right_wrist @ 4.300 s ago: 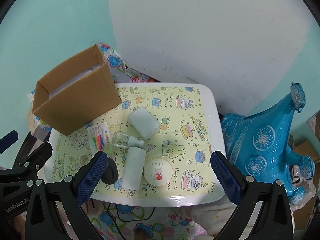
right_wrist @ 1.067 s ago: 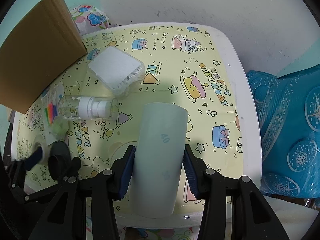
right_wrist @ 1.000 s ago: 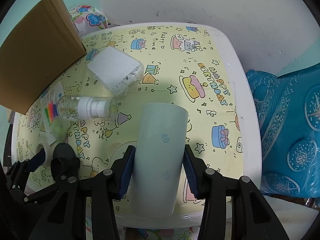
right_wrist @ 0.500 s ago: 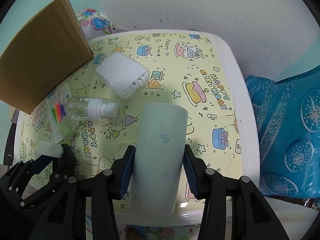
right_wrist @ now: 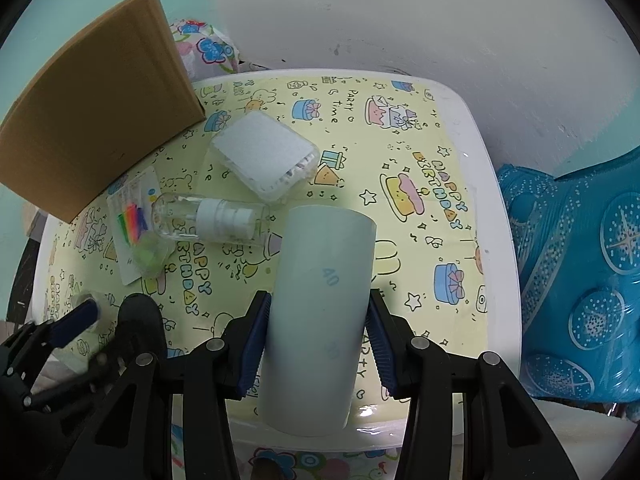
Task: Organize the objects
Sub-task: 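Lift the green tube with the right gripper while the left gripper grasps the tape roll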
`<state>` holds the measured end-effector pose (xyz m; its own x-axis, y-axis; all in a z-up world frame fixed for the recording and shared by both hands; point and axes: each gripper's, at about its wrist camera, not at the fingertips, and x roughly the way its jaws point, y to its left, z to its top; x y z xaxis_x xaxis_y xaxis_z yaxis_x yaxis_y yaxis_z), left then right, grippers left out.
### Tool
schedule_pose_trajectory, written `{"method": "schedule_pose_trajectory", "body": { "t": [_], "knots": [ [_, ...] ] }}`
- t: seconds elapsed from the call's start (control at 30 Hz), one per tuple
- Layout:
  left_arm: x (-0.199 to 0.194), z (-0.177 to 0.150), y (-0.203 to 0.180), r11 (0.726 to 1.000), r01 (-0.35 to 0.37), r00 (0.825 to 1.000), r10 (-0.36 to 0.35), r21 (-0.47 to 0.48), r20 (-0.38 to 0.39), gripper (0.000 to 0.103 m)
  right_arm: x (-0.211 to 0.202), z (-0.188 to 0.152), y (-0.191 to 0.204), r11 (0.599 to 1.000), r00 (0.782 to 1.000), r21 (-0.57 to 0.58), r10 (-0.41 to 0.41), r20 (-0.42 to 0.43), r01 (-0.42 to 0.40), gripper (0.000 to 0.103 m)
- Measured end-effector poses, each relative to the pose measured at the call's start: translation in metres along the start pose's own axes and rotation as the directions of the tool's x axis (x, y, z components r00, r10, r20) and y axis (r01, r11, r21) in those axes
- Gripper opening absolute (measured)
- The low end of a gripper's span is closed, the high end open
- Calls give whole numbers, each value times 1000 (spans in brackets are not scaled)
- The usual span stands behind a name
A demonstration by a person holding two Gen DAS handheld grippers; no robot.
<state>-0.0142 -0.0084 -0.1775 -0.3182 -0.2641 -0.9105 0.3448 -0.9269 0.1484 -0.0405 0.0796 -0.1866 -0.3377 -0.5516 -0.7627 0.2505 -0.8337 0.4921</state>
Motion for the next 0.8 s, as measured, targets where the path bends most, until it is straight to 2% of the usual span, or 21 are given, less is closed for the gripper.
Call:
{"method": "schedule_pose_trajectory", "body": {
  "t": [0.07,0.2,0.27,0.47,0.57,0.8],
  "knots": [
    [0,-3,2,1000,6,1000,-6,-6,0,88,1,0,1,1000,1000,4,10,-5,-10,49],
    [10,-4,3,999,30,999,-31,-31,-23,88,3,0,6,1000,1000,-5,20,-11,-20,49],
    [16,-5,2,999,17,999,-18,-38,-31,87,3,1,7,1000,1000,-10,19,-12,-19,49],
    [18,-3,-6,1000,-17,1000,17,-5,-27,86,11,2,5,1000,999,4,17,-36,-17,50],
    [18,-5,-11,1000,-6,999,7,13,-33,86,14,3,4,1000,999,11,19,-45,-18,50],
    [-2,-8,-2,997,-78,996,77,17,48,87,13,3,4,999,998,21,29,-47,-28,50]
  ]
}}
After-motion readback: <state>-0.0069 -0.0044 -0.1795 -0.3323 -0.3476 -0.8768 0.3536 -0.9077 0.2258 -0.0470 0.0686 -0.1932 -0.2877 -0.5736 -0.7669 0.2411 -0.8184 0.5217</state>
